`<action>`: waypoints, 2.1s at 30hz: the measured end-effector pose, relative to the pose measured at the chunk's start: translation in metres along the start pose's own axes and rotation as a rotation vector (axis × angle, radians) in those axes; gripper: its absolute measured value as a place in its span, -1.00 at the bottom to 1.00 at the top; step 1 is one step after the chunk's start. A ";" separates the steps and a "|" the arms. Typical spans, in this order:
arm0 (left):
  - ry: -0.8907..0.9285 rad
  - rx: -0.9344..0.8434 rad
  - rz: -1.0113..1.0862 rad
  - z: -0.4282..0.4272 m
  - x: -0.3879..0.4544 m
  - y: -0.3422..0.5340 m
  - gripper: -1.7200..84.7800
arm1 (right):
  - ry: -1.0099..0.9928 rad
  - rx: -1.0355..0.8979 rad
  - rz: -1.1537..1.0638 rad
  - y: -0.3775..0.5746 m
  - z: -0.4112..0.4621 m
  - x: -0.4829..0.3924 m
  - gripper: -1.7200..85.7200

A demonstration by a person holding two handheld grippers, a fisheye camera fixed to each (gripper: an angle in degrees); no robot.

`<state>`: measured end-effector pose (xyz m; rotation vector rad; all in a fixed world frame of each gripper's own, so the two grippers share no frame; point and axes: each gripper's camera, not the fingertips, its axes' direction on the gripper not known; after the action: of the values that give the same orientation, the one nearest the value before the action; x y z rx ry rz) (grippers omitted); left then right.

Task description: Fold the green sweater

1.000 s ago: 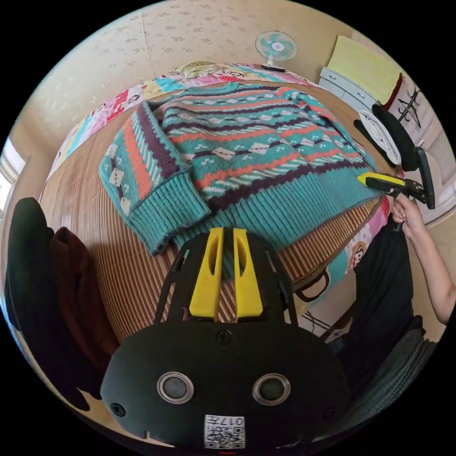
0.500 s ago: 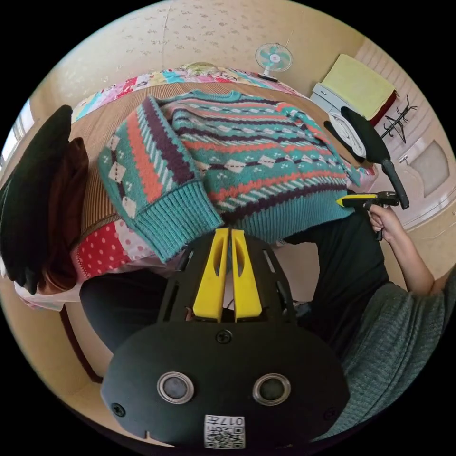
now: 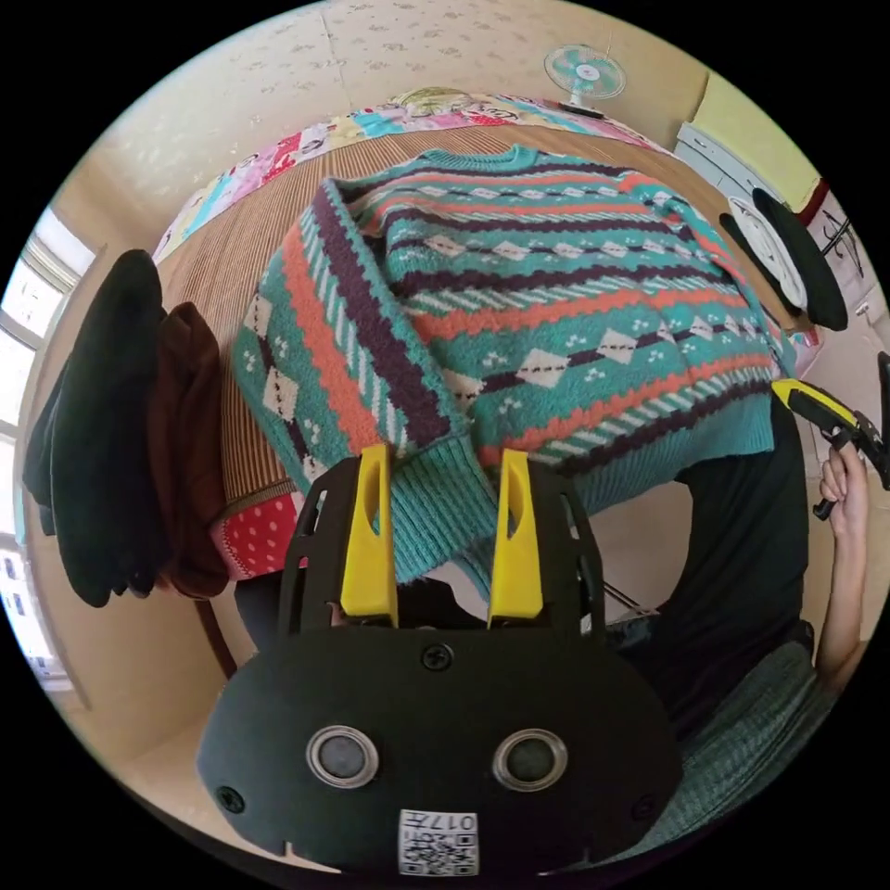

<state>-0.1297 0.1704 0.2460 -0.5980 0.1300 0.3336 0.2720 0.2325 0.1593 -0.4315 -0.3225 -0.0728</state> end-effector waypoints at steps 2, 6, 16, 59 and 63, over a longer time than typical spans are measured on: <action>0.129 0.024 -0.091 -0.016 -0.039 0.008 -0.80 | -0.025 0.013 0.026 0.015 -0.005 0.010 -0.95; 0.684 0.278 -0.316 -0.074 -0.153 0.041 -0.85 | -0.082 0.037 0.095 0.041 -0.014 0.042 -0.95; 0.792 0.598 0.071 -0.235 -0.075 -0.113 -0.84 | -0.120 0.116 0.090 0.054 -0.026 0.060 -0.95; 0.376 0.417 -0.369 0.130 -0.108 0.022 -0.81 | 0.166 0.111 0.127 -0.170 0.038 0.060 -0.85; 0.300 0.507 -0.352 0.115 -0.093 0.043 -0.84 | 0.244 0.358 -0.009 -0.184 -0.025 0.025 -0.88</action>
<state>-0.2288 0.2446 0.3380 -0.1563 0.3796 -0.1353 0.2777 0.0550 0.2192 -0.0639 -0.0927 -0.0736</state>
